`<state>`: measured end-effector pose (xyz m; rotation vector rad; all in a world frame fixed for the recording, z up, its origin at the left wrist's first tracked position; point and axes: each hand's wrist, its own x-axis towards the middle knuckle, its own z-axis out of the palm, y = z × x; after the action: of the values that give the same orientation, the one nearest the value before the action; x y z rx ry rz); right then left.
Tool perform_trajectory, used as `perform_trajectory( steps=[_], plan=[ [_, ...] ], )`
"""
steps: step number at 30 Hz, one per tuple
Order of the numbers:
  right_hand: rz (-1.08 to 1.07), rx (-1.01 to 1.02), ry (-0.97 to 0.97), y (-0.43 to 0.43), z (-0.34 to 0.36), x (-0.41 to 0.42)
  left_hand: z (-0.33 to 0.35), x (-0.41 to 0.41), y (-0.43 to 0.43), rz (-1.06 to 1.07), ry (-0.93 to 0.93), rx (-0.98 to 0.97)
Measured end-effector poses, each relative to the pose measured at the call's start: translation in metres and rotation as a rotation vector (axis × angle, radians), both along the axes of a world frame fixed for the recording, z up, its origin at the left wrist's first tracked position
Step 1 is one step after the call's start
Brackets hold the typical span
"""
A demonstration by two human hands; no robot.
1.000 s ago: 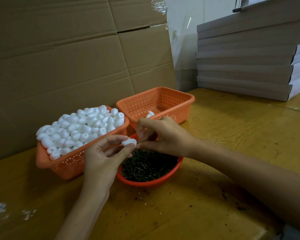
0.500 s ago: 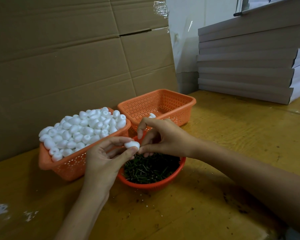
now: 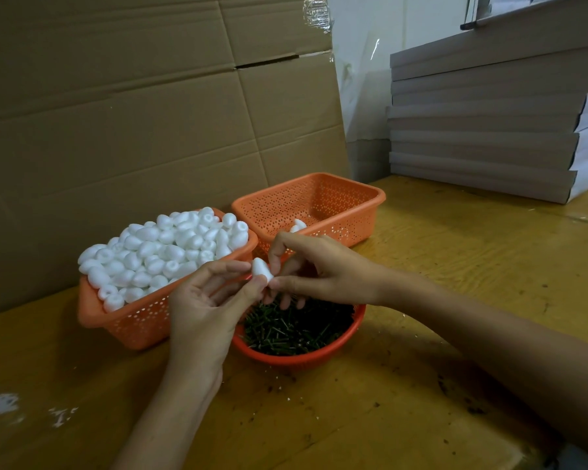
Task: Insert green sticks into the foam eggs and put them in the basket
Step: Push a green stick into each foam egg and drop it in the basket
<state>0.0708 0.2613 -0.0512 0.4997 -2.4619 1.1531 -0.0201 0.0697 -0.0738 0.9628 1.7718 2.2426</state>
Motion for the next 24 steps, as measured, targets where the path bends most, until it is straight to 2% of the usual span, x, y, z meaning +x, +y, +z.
perform_trajectory(
  steps=[5,24],
  plan=[
    [-0.005,-0.010,-0.009,0.0001,0.0004,0.0001,0.0015,-0.0006,-0.0009,-0.028,0.009,-0.017],
    [-0.114,0.090,0.145,-0.0044,0.0061,0.0014,0.0029,-0.0033,-0.0011,-0.133,-0.030,-0.033]
  ],
)
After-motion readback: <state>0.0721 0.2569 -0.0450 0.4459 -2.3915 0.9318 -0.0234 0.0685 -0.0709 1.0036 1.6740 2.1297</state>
